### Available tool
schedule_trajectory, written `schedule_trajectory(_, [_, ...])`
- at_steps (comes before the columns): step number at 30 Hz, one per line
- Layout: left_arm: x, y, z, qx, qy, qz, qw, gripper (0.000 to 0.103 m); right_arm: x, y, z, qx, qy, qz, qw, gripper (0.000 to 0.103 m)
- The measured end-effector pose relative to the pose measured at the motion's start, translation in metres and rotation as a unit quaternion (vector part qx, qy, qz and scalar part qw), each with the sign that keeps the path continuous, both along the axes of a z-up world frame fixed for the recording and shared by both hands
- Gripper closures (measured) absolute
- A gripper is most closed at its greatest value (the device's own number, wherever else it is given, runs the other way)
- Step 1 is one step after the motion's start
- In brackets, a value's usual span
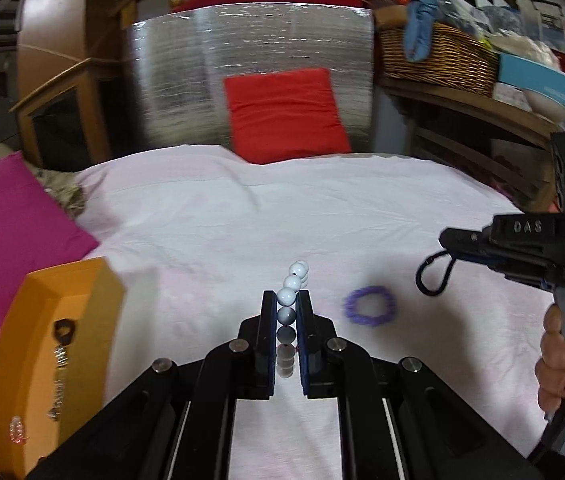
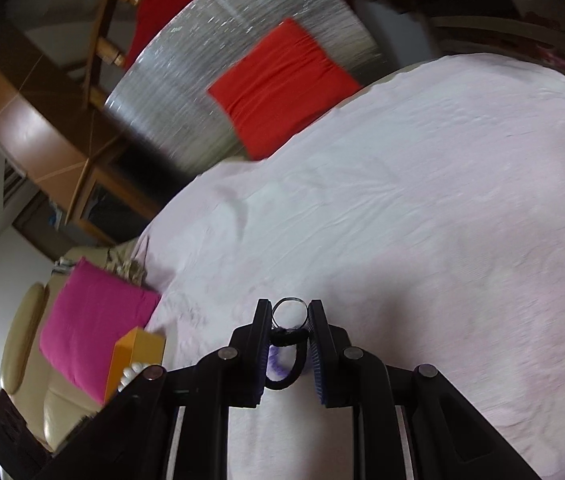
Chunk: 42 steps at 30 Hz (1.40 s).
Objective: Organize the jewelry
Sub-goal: 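Carry the white bracelet in the left tool while the right tool carries the clip to the orange box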
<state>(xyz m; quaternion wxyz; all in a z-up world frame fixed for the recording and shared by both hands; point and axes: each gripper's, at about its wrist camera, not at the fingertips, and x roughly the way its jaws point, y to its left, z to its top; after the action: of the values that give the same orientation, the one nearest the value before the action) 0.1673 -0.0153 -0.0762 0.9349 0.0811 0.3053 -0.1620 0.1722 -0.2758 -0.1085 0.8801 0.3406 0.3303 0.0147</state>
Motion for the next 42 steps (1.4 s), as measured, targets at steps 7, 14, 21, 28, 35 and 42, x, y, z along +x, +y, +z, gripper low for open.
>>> schedule_trajectory(7, [0.012, 0.03, -0.013, 0.028, 0.016, 0.055, 0.998, 0.094, 0.016, 0.043, -0.014, -0.008, 0.019, 0.039, 0.999, 0.083])
schedule_trajectory(14, [0.015, 0.05, -0.019, 0.044, 0.014, 0.084, 0.9954, 0.094, 0.021, 0.079, -0.031, -0.022, 0.041, 0.087, 0.995, 0.083])
schedule_trajectory(21, [0.019, 0.051, -0.024, 0.057, 0.018, 0.094, 0.9938, 0.094, 0.02, 0.098, -0.043, -0.022, 0.06, 0.118, 0.991, 0.083])
schedule_trajectory(28, [0.019, 0.048, -0.024, 0.06, 0.016, 0.092, 0.9938, 0.094, 0.017, 0.096, -0.041, -0.016, 0.056, 0.117, 0.991, 0.083])
schedule_trajectory(35, [0.019, 0.046, -0.024, 0.065, 0.012, 0.097, 0.9931, 0.094, 0.016, 0.089, -0.037, -0.013, 0.053, 0.113, 0.992, 0.083])
schedule_trajectory(42, [0.018, 0.048, -0.023, 0.064, 0.013, 0.098, 0.993, 0.094, 0.017, 0.092, -0.038, -0.014, 0.054, 0.117, 0.992, 0.083])
